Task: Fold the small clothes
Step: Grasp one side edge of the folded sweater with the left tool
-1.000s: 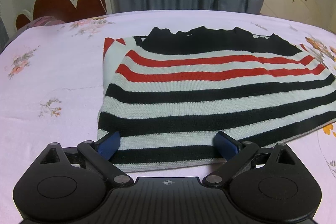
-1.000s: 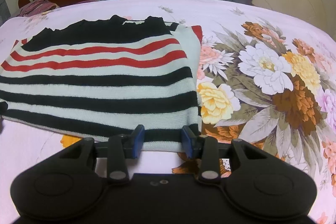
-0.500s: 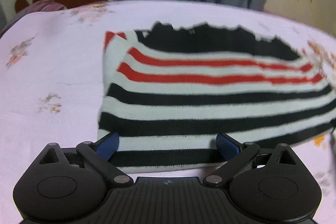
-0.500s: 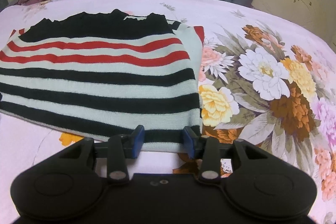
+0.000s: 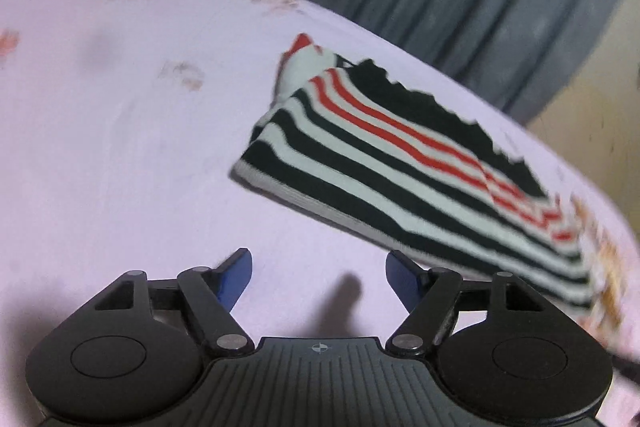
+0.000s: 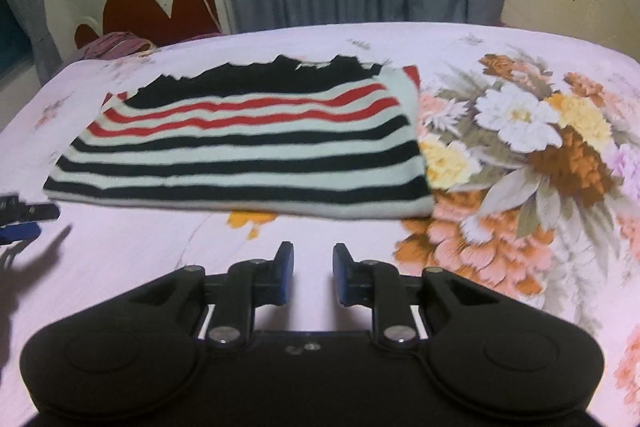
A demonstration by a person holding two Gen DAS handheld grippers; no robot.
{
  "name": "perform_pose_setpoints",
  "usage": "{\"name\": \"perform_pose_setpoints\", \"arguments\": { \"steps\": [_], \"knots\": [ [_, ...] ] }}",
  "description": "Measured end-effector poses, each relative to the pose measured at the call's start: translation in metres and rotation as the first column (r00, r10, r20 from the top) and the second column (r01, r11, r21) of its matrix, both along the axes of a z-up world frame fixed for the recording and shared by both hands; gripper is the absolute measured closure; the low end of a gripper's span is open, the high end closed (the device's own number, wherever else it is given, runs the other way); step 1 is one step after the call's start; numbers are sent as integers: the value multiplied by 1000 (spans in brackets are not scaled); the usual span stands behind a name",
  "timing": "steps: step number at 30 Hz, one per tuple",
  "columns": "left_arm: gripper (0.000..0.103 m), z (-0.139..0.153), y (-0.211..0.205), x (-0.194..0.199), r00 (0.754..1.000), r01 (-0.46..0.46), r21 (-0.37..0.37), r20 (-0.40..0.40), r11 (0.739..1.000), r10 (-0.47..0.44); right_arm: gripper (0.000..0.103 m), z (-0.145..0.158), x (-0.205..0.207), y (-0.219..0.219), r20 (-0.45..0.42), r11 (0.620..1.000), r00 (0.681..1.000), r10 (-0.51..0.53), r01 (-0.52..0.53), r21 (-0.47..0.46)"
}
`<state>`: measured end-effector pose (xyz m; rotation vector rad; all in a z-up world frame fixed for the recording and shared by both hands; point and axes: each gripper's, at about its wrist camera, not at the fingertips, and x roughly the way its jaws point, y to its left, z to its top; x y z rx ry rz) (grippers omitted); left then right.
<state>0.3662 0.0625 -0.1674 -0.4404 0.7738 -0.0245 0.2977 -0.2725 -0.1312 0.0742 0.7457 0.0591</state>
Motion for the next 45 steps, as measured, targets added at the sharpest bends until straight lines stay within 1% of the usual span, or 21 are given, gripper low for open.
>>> {"name": "perform_pose_setpoints", "arguments": {
  "steps": [4, 8, 10, 12, 14, 16, 20, 22, 24, 25, 26, 27, 28, 29, 30, 31, 34, 37, 39, 41, 45],
  "knots": [
    [30, -10, 4, 9, 999, -41, -89, 18, 995, 43, 93, 0, 0, 3, 6, 1000, 1000, 4, -5, 22],
    [30, -18, 10, 25, 994, -99, -183, 32, 978, 106, 94, 6, 14, 0, 25, 999, 1000, 0, -1, 35],
    [30, -23, 15, 32, 987, -142, -260, 37, 955, 156, 95, 9, 24, 1, 33, 999, 999, 4, -5, 47],
    [30, -31, 22, 39, 977, -186, -359, 34, 915, 213, 95, 12, 39, 6, 42, 999, 999, 16, -18, 51],
    [30, -36, 23, 45, 967, -218, -405, 33, 888, 253, 97, 15, 56, 13, 49, 998, 998, 33, -36, 57],
    [30, -37, 22, 53, 963, -231, -417, 32, 879, 268, 97, 17, 74, 23, 52, 997, 997, 50, -53, 59],
    [30, -42, 24, 71, 953, -250, -463, 38, 850, 301, 100, 16, 109, 44, 50, 994, 996, 79, -82, 65],
    [30, -43, 25, 81, 951, -249, -468, 46, 848, 305, 100, 15, 127, 55, 46, 994, 995, 88, -91, 63],
    [30, -43, 25, 90, 953, -245, -461, 47, 853, 299, 100, 13, 143, 65, 35, 993, 995, 95, -97, 65],
    [34, -42, 25, 94, 955, -240, -458, 48, 856, 293, 101, 12, 149, 69, 31, 993, 995, 99, -101, 62],
    [45, -41, 25, 97, 957, -240, -445, 42, 863, 288, 101, 10, 156, 74, 27, 993, 994, 103, -105, 59],
    [51, -42, 26, 100, 958, -245, -434, 32, 867, 286, 101, 10, 160, 77, 25, 993, 994, 105, -106, 57],
    [68, -44, 29, 103, 958, -249, -434, 21, 866, 287, 101, 8, 165, 81, 22, 993, 994, 107, -108, 56],
    [80, -47, 33, 105, 959, -251, -441, 8, 862, 283, 101, 8, 168, 83, 20, 993, 994, 108, -109, 54],
    [82, -52, 36, 107, 962, -242, -458, 5, 856, 275, 101, 6, 170, 85, 16, 993, 994, 110, -111, 49],
    [82, -52, 38, 106, 963, -235, -465, 9, 853, 270, 101, 4, 173, 87, 8, 993, 994, 111, -111, 41],
    [83, -47, 36, 103, 965, -229, -455, 11, 860, 263, 103, -10, 178, 90, -59, 995, 993, 103, -103, 12],
    [83, -52, 39, 103, 964, -228, -469, 13, 853, 265, 101, -8, 174, 91, -45, 995, 994, 95, -94, 11],
    [83, -51, 39, 105, 966, -221, -465, 16, 857, 257, 101, -4, 171, 91, -29, 995, 995, 96, -95, 14],
    [83, -52, 40, 105, 966, -222, -474, 13, 852, 259, 103, -10, 176, 95, -58, 995, 993, 101, -102, -17],
    [83, -53, 41, 105, 966, -223, -476, 13, 851, 260, 103, -9, 180, 96, -70, 995, 993, 93, -94, -22]
  ]
}}
